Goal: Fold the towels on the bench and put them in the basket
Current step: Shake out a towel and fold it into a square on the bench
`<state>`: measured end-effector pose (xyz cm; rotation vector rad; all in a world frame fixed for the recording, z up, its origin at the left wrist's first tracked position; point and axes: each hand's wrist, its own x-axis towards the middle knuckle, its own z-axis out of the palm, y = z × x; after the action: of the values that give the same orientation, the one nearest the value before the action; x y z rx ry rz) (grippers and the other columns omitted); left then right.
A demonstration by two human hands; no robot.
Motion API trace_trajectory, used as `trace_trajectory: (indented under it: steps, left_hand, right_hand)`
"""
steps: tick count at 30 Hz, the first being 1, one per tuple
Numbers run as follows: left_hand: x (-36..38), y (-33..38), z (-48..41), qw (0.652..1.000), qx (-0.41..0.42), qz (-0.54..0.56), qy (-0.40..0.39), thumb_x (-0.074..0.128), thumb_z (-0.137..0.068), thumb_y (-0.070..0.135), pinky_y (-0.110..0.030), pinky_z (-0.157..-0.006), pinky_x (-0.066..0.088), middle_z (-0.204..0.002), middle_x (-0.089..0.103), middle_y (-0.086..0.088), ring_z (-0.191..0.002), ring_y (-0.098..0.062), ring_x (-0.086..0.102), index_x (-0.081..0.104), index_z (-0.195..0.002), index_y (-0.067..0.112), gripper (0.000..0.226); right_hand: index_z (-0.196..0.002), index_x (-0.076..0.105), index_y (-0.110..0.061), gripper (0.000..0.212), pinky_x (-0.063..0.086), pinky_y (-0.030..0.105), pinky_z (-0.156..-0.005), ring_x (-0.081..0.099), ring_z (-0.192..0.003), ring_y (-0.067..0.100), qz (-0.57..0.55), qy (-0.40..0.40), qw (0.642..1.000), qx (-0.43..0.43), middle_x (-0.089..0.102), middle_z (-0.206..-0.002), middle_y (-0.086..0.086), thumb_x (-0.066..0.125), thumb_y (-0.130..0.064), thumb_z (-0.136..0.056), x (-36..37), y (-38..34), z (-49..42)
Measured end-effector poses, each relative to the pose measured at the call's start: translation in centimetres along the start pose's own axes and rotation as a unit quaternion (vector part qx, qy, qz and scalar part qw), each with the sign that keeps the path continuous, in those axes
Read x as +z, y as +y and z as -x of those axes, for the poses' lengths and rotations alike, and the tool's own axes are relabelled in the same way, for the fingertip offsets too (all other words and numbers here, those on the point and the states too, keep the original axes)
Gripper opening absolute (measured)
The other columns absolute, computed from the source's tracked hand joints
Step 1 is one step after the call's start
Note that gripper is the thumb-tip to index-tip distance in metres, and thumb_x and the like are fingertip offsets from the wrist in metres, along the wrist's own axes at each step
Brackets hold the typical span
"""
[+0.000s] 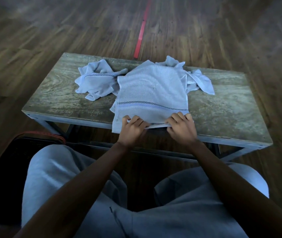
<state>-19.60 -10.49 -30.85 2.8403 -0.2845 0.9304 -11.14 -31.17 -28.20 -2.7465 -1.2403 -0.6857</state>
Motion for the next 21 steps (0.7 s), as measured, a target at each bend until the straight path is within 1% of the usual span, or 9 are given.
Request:
trace_trajectory:
  steps: [3, 7, 9, 10, 12, 13, 16, 19, 21]
  left_hand:
    - [-0.4, -0.7, 0.4, 1.000, 0.002, -0.004, 0.002, 0.059, -0.086, 0.025, -0.037, -0.079, 0.027, -0.081, 0.065, 0.005, -0.089, -0.015, 0.051, 0.068, -0.084, 0.021, 0.010]
    - [-0.7, -1.4, 0.9, 1.000, 0.015, -0.022, -0.009, 0.055, -0.087, 0.025, -0.037, -0.079, 0.028, -0.080, 0.064, 0.005, -0.088, -0.015, 0.053, 0.068, -0.085, 0.022, 0.013]
    - [-1.0, -1.6, 1.2, 1.000, 0.011, -0.022, -0.015, 0.054, -0.086, 0.025, -0.037, -0.080, 0.027, -0.081, 0.064, 0.007, -0.088, -0.015, 0.055, 0.067, -0.084, 0.023, 0.013]
    - [-1.2, -1.8, 1.3, 1.000, 0.009, -0.020, -0.019, 0.055, -0.084, 0.025, -0.037, -0.080, 0.027, -0.083, 0.064, 0.007, -0.088, -0.016, 0.056, 0.066, -0.084, 0.022, 0.012]
    - [-1.6, -2.3, 1.6, 0.999, 0.005, -0.017, -0.031, 0.057, -0.079, 0.028, -0.037, -0.080, 0.028, -0.088, 0.063, 0.004, -0.090, -0.016, 0.055, 0.065, -0.088, 0.020, 0.015]
    - [-1.8, -2.7, 1.7, 0.999, -0.001, -0.019, -0.042, 0.058, -0.076, 0.030, -0.037, -0.080, 0.028, -0.092, 0.063, 0.003, -0.092, -0.017, 0.053, 0.064, -0.092, 0.019, 0.020]
    - [-2.4, -4.1, 2.2, 0.996, -0.030, -0.030, -0.084, 0.058, -0.073, 0.035, -0.038, -0.081, 0.027, -0.103, 0.060, 0.000, -0.099, -0.018, 0.047, 0.057, -0.104, 0.020, 0.034]
    - [-3.2, -4.9, 2.6, 0.991, -0.054, -0.017, -0.124, 0.063, -0.072, 0.047, -0.039, -0.084, 0.027, -0.110, 0.060, 0.003, -0.103, -0.017, 0.048, 0.059, -0.110, 0.020, 0.047]
    - [-3.6, -5.1, 2.7, 0.988, -0.076, 0.006, -0.131, 0.060, -0.075, 0.052, -0.038, -0.087, 0.027, -0.113, 0.060, 0.007, -0.105, -0.013, 0.049, 0.061, -0.112, 0.021, 0.048]
  right_hand:
    - [-0.078, 0.065, -0.019, 0.011, 0.027, 0.035, -0.067, 0.059, -0.075, 0.024, -0.011, 0.005, 0.998, 0.063, 0.062, -0.079, -0.001, 0.056, -0.015, -0.073, -0.6, 1.9, 1.0]
    - [-0.079, 0.066, -0.018, 0.019, 0.024, 0.033, -0.068, 0.059, -0.077, 0.024, 0.003, 0.001, 0.994, 0.107, 0.063, -0.080, 0.001, 0.047, -0.016, -0.077, -1.4, 3.7, 2.9]
    - [-0.078, 0.065, -0.018, 0.022, 0.023, 0.033, -0.068, 0.057, -0.078, 0.025, 0.009, -0.034, 0.992, 0.122, 0.062, -0.080, 0.002, 0.044, -0.019, -0.075, -1.6, 4.3, 3.4]
    - [-0.078, 0.065, -0.018, 0.023, 0.023, 0.033, -0.068, 0.057, -0.080, 0.025, 0.009, -0.066, 0.990, 0.127, 0.063, -0.082, 0.002, 0.043, -0.021, -0.074, -1.7, 4.6, 3.6]
    - [-0.082, 0.064, -0.019, 0.019, 0.022, 0.034, -0.072, 0.055, -0.089, 0.025, 0.002, -0.127, 0.981, 0.145, 0.062, -0.090, 0.002, 0.049, -0.024, -0.072, -2.0, 5.1, 3.9]
    - [-0.086, 0.063, -0.019, 0.019, 0.022, 0.034, -0.074, 0.054, -0.093, 0.025, -0.009, -0.144, 0.978, 0.153, 0.061, -0.093, 0.002, 0.053, -0.024, -0.072, -2.1, 5.2, 3.9]
    - [-0.098, 0.063, -0.018, 0.030, 0.022, 0.033, -0.076, 0.053, -0.100, 0.026, -0.062, -0.135, 0.978, 0.145, 0.060, -0.099, 0.003, 0.052, -0.025, -0.071, -2.0, 5.0, 3.4]
    - [-0.110, 0.064, -0.017, 0.028, 0.024, 0.034, -0.079, 0.054, -0.108, 0.028, -0.080, -0.159, 0.976, 0.123, 0.062, -0.110, 0.004, 0.057, -0.023, -0.083, -1.2, 4.3, 2.8]
    - [-0.114, 0.065, -0.019, 0.027, 0.028, 0.035, -0.084, 0.054, -0.111, 0.026, -0.084, -0.184, 0.972, 0.119, 0.061, -0.113, 0.003, 0.059, -0.024, -0.088, -0.8, 4.2, 2.4]
